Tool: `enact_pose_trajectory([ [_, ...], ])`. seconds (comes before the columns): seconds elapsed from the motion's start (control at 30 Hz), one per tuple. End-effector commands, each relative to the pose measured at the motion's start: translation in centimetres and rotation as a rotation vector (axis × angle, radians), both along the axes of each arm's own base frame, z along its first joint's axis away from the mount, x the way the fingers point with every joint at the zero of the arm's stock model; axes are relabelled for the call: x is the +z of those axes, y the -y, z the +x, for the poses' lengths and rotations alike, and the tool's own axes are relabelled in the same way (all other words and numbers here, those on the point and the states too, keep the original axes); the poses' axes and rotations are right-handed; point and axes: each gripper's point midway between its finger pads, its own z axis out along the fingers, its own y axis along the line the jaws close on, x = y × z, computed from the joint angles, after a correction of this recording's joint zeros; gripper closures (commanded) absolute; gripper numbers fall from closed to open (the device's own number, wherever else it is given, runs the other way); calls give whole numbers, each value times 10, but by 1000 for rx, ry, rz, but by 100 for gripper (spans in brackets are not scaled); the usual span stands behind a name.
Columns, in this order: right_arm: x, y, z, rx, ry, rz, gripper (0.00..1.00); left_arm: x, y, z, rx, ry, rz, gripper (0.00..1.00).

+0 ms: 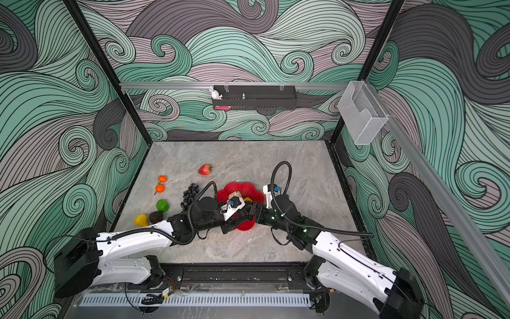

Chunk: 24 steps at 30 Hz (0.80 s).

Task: Arrange fruit in a fruit bowl
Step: Place the fruit in the fruit bowl.

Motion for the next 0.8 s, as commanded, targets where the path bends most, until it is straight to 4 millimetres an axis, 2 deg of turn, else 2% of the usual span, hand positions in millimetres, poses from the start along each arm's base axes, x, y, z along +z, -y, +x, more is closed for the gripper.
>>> enact_pose_trajectory([
  [0.0, 0, -3, 2, -4, 14, 8, 19, 25, 15, 1, -30, 58, -53, 55],
  [0.47, -19, -1, 1, -5, -14, -70, 32, 35, 18, 2, -23, 87, -65, 54],
  [0.77, -16, -1, 3, 0, 4, -82, 51, 38, 18, 1, -24, 89, -74, 53],
])
